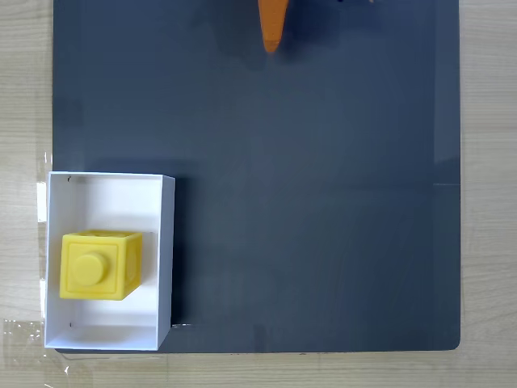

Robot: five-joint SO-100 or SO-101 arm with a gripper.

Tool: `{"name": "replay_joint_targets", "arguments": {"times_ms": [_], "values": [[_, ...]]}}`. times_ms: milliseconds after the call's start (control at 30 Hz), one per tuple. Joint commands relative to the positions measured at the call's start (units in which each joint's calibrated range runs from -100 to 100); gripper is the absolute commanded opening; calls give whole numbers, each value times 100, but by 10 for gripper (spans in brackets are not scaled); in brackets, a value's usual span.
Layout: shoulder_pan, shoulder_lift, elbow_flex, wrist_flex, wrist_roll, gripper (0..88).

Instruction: Grasp a yellow block and put it in the box

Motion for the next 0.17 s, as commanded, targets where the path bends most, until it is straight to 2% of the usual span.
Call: {"name": "replay_joint_targets", "arguments": {"times_ms": [0,133], "values": [[3,-25,-19,-61,31,29],[3,-25,-19,-61,31,29]]}}
